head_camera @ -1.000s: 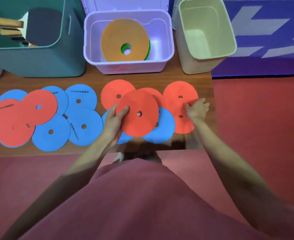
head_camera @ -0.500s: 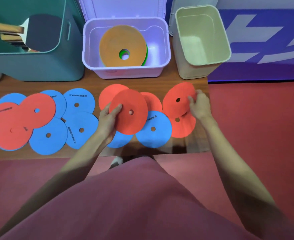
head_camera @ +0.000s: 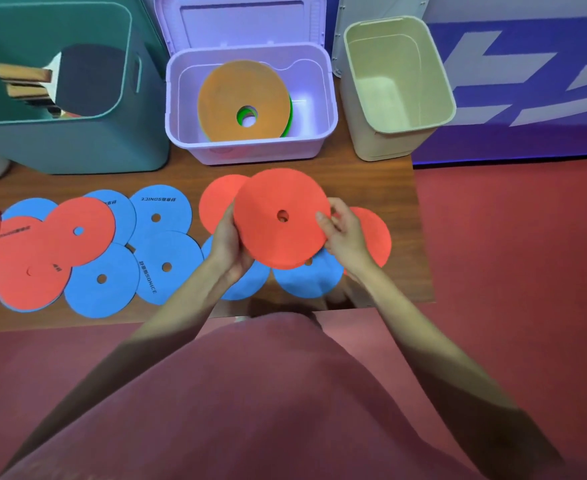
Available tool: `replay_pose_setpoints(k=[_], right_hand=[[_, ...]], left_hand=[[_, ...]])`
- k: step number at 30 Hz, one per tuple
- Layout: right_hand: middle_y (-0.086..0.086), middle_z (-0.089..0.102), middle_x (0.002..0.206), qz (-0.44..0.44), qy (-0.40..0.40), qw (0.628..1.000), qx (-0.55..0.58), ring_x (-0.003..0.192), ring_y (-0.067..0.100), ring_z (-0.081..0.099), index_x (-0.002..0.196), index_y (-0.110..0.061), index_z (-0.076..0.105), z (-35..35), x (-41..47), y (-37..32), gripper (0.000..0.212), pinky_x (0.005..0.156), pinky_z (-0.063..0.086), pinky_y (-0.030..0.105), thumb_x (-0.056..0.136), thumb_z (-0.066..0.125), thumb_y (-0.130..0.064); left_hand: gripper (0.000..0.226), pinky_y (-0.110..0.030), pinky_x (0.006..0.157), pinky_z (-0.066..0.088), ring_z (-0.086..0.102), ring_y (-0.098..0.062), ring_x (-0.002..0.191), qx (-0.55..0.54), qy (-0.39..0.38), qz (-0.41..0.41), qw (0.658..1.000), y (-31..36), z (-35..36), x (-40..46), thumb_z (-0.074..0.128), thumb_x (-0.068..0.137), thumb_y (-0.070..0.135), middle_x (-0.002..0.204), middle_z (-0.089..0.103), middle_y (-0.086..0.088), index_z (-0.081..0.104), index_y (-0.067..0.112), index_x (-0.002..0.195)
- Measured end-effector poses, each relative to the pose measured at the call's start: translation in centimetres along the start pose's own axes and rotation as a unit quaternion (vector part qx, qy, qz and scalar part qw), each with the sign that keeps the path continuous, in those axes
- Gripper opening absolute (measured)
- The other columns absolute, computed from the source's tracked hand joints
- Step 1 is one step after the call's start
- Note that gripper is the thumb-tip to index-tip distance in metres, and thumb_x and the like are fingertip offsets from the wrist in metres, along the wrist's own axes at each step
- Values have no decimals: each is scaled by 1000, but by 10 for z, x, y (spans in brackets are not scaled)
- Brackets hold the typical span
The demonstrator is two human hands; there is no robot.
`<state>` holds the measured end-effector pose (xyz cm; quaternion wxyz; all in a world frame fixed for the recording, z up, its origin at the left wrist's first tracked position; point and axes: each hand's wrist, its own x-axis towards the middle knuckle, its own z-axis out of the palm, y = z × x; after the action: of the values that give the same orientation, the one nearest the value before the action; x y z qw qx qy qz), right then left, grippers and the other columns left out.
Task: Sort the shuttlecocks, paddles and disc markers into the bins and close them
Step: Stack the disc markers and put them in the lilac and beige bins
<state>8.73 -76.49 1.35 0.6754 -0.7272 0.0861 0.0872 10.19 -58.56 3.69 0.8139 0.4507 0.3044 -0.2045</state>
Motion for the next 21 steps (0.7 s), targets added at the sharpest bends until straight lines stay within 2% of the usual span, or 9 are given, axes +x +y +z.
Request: replay_pose_setpoints(k=[2,3,6,10,13,16,18,19,21], right_hand=[[2,62,81,-13,6,999,-41,69,11,57,104,-7,52,7,2,8,10,58,47,17,95,50,-3],[-3,62,78,-16,7,998,-68,69,8,56,103,-8,53,10,4,14,10,62,45,20,94,52,-4],[-21,46,52,-24,15,988,-149,50,0,41,102,-9,54,15,7,29,10,59,35,26,93,55,-12],[-25,50,53,-29,-14,978,-207,49,-1,44,108,-8,55,23,8,32,18,58,37,26,92,56,-16],[-19,51,52,-14,-28,972,-234,51,6,50,104,-14,55,26,8,31,18,56,46,39,93,54,-28],[-6,59,70,27,24,946,-322,61,13,58,107,-17,54,22,8,33,17,62,38,33,97,46,-28],[9,61,100,84,42,906,-414,88,23,60,117,-9,51,15,9,40,26,74,37,33,95,50,-23],[15,55,115,110,33,884,-453,106,31,54,122,-4,48,12,10,46,35,84,39,36,92,54,-23],[21,44,126,151,9,854,-498,120,37,42,127,0,42,7,10,61,54,96,38,40,87,64,-28]], left_hand=[[42,-38,84,55,67,-20,101,-47,-3,-15,999,-3,-2,0,35,100,44,109,72,-3,62,17,118],[46,-39,85,54,67,-22,103,-59,3,-17,998,-4,-4,0,33,100,48,111,71,-4,61,17,118],[51,-42,92,51,64,-25,109,-72,26,-9,997,-9,-12,0,34,98,52,118,68,-9,60,15,122],[45,-43,99,47,59,-26,116,-88,47,-6,995,-9,-27,1,40,98,45,123,64,-10,59,13,122],[37,-43,99,47,60,-25,116,-96,66,-5,993,-4,-38,1,43,98,42,122,66,-9,62,14,115],[31,-39,93,51,64,-19,106,-99,86,17,991,4,-48,-1,45,98,40,107,72,-4,64,17,108],[29,-38,92,51,66,-17,99,-100,94,36,990,8,-55,-2,45,99,39,98,74,0,65,19,104],[29,-38,94,50,65,-17,101,-102,99,43,989,10,-59,-2,45,99,38,100,73,0,65,19,105],[30,-39,98,48,61,-19,111,-99,108,44,988,13,-67,-4,44,99,39,111,69,-1,63,20,111]])
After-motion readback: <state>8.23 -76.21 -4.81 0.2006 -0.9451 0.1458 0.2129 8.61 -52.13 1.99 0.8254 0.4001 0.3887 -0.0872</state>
